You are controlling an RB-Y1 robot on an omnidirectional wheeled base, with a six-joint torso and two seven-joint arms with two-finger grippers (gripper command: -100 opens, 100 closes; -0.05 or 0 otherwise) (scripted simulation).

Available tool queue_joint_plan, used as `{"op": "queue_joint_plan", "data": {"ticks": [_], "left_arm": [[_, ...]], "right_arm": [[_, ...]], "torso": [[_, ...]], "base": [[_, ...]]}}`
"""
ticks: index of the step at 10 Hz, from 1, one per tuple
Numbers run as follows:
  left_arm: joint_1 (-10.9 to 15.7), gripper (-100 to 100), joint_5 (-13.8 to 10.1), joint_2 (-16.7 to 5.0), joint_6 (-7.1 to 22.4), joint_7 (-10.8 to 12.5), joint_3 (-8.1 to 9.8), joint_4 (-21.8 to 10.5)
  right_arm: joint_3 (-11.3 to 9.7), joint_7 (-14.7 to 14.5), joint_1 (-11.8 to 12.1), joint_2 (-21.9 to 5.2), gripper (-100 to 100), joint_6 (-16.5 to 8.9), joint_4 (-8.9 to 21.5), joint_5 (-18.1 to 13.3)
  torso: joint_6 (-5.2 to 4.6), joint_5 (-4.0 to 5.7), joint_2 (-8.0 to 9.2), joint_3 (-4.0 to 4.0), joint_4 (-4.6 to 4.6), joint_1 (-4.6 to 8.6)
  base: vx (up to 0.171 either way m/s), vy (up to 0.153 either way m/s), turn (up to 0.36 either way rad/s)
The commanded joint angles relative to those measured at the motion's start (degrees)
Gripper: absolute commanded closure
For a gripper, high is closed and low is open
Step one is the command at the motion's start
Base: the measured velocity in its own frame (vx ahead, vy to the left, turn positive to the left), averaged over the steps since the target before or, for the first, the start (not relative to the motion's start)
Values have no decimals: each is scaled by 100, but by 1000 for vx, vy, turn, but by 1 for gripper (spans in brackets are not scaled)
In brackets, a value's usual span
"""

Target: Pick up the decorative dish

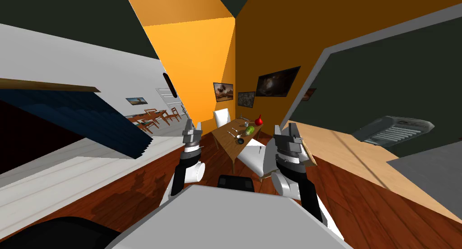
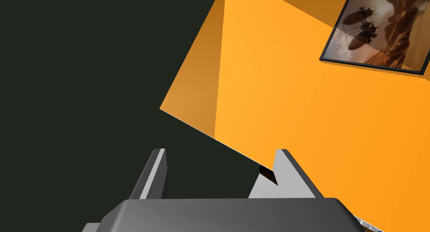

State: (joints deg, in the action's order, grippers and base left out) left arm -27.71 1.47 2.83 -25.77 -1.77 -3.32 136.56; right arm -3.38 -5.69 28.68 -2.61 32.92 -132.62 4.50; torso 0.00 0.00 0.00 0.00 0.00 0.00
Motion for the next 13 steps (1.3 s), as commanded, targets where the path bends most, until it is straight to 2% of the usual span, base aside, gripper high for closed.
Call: {"op": "queue_joint_plan", "data": {"ticks": [1, 4, 5, 6, 8, 9, 11, 12, 13], "left_arm": [[0, 0, 0, 0, 0, 0, 0, 0], [1, 0, 0, 2, 0, 0, -2, 0], [1, 0, 0, 2, 0, 0, -2, 0], [0, 0, 0, 2, 0, 0, -2, 0], [1, 0, 0, 1, 0, 0, -1, 0], [0, 0, 0, 2, 0, 0, -2, 0], [0, 0, 0, 1, 0, 0, -1, 0], [0, 0, 0, 2, 0, 0, -2, 0], [0, 0, 0, 1, 0, 0, -1, 0]], "right_arm": [[39, -88, -46, -229, -100, -195, 208, 60], [92, -262, -107, -492, -100, -508, 553, 129], [112, -344, -127, -590, -100, -635, 696, 148], [112, -344, -127, -590, -100, -635, 696, 148], [155, -548, -158, -797, -100, -916, 1020, 167], [155, -548, -158, -797, -100, -916, 1020, 167], [203, -804, -173, -1023, -100, -1205, 1393, 154], [203, -804, -173, -1023, -100, -1223, 1393, 154], [226, -952, -174, -1146, -100, -1383, 1595, 132]], "torso": [[0, 0, 0, 0, 0, 0], [1, -20, 9, -5, -2, -91], [3, -20, 0, 0, 0, -89], [3, -20, -5, 3, 1, -87], [2, -12, 3, -1, 0, -52], [2, -16, -3, 1, 0, -74], [1, -13, -1, 1, 1, -56], [2, -16, -8, 5, 2, -72], [-1, -15, -8, 5, 2, -57]], "base": [[-10, 108, 135], [-17, 228, 118], [18, 222, 169], [14, 135, 41], [5, 165, 138], [21, 160, 43], [27, 174, 151], [41, 144, 55], [30, 141, 85]]}}
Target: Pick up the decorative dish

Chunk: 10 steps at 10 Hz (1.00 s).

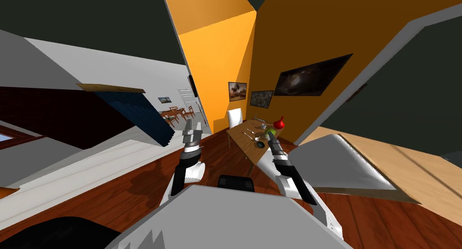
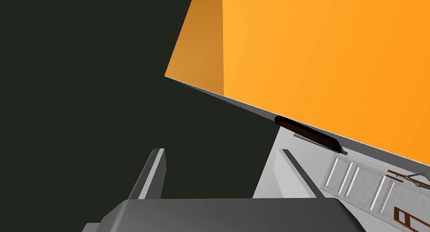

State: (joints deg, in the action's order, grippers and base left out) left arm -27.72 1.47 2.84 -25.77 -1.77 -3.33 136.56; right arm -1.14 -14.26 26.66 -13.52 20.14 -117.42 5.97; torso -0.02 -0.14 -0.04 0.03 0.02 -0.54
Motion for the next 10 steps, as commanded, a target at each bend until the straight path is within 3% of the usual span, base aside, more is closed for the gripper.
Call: {"op": "queue_joint_plan", "data": {"ticks": [1, 3, 4, 6, 9, 10], "left_arm": [[0, 0, 0, 0, 0, 0, 0, 0], [0, 0, 0, 1, 0, 0, -1, 0], [0, 0, 0, 1, 0, 0, -1, 0], [0, 0, 0, 0, 0, 0, 0, 0], [0, 0, 0, 0, 0, 0, 0, 0], [0, 0, 0, -1, 0, 0, 1, 0]], "right_arm": [[24, -257, 33, -182, -100, -267, 286, -47], [60, -584, 60, -452, -100, -592, 737, -149], [60, -615, 60, -452, -100, -592, 737, -149], [80, -984, 111, -736, -100, -908, 1156, -300], [84, -1233, 146, -883, -100, -1060, 1455, -394], [85, -1457, 186, -1032, -100, -1207, 1693, -502]], "torso": [[0, 0, 0, 0, 0, 0], [4, -7, -20, 9, 2, -33], [3, -10, -30, 17, 6, -44], [1, 0, -24, 13, 5, 8], [1, 2, -14, 8, 3, 12], [-2, 4, -6, 4, 2, 26]], "base": [[-7, 169, 107], [117, 265, 290], [111, 160, 67], [121, 124, 187], [83, 95, 87], [63, 65, 185]]}}
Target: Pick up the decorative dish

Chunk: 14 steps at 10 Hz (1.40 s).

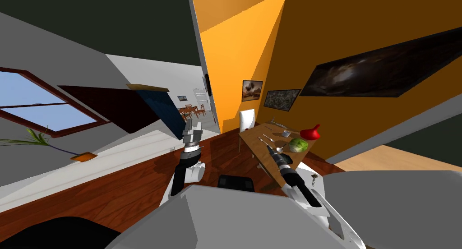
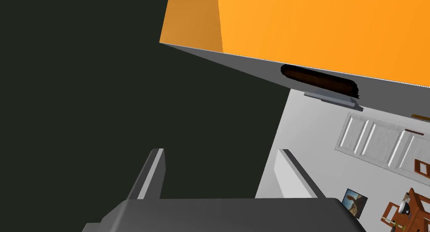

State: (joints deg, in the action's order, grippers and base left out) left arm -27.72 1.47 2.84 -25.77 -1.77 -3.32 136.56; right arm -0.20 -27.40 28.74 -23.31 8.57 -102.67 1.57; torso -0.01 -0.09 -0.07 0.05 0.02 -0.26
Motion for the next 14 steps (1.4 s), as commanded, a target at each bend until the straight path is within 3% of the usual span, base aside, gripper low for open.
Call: {"op": "queue_joint_plan", "data": {"ticks": [1, 2, 3, 5, 14], "left_arm": [[0, 0, 0, 0, 0, 0, 0, 0], [-1, 0, 0, 0, 0, 0, 0, 0], [0, 0, 0, 0, 0, 0, 0, 0], [0, 0, 0, 0, 0, 0, 0, 0], [-1, 0, 0, -1, 0, 0, 1, 0]], "right_arm": [[-10, -143, -22, -54, -100, -50, 226, -62], [-13, -375, 25, -206, -100, -190, 409, -182], [-13, -375, 25, -206, -100, -190, 474, -182], [-28, -784, 136, -514, -100, -449, 912, -459], [-93, -1879, 422, -1119, -100, -867, 1909, -1140]], "torso": [[0, 0, 0, 0, 0, 0], [-3, 0, -1, 1, 0, 2], [0, 0, -9, 5, 2, 0], [0, 2, -10, 5, 2, 5], [-3, 4, 1, 0, 0, 18]], "base": [[73, 62, 62], [98, 68, 132], [78, 46, 68], [118, 81, 199], [82, 22, 84]]}}
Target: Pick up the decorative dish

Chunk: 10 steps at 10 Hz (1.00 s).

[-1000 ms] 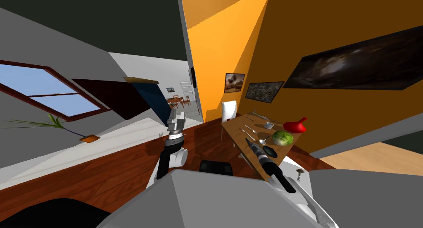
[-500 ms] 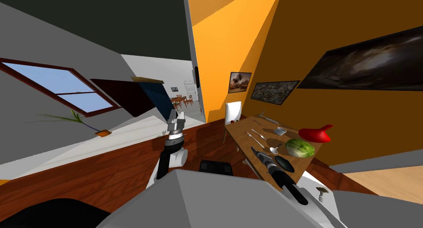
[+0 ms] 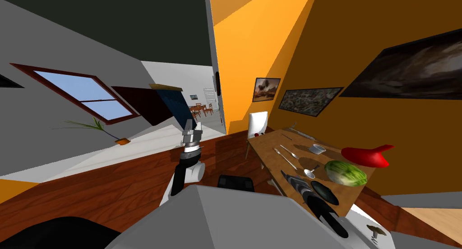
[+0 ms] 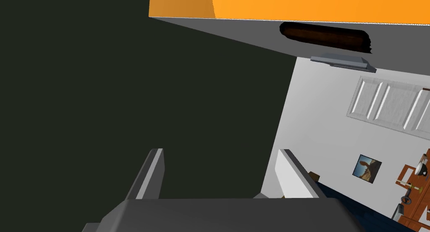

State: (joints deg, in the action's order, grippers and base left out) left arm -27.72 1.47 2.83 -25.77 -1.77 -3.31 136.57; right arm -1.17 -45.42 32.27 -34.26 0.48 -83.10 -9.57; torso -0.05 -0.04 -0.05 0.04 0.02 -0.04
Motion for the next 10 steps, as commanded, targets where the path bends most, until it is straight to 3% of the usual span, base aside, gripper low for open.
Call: {"op": "queue_joint_plan", "data": {"ticks": [1, 2, 5, 6, 7, 8, 10], "left_arm": [[0, 0, 0, 0, 0, 0, 0, 0], [0, 0, 0, 0, 0, 0, 0, 0], [0, 0, 0, 0, 0, 0, 0, 0], [0, 0, 0, 0, 0, 0, 0, 0], [0, 0, 0, 0, 0, 0, 0, 0], [0, 0, 0, 0, 0, 0, 0, 0], [0, 0, 0, 0, 0, 0, 0, 0]], "right_arm": [[-21, -286, 151, -165, -100, -140, 176, -216], [-21, -334, 151, -165, -100, -140, 176, -216], [-81, -819, 322, -429, -100, -276, 585, -609], [-81, -839, 322, -429, -100, -276, 601, -609], [-116, -1070, 410, -551, -100, -330, 799, -808], [-116, -1084, 410, -551, -100, -330, 799, -808], [-201, -1471, 583, -768, -100, -410, 1164, -1201]], "torso": [[0, 0, 0, 0, 0, 0], [1, 0, 0, 0, 0, 2], [0, 0, 6, -4, -2, 1], [1, 1, 2, -2, -1, 8], [-1, 1, 7, -4, -1, 7], [0, 1, 8, -5, -2, 7], [-1, 2, 12, -7, -3, 10]], "base": [[73, -5, 105], [61, -3, 61], [66, -10, 89], [57, -26, 51], [58, -24, 92], [44, -22, 39], [60, -39, 105]]}}
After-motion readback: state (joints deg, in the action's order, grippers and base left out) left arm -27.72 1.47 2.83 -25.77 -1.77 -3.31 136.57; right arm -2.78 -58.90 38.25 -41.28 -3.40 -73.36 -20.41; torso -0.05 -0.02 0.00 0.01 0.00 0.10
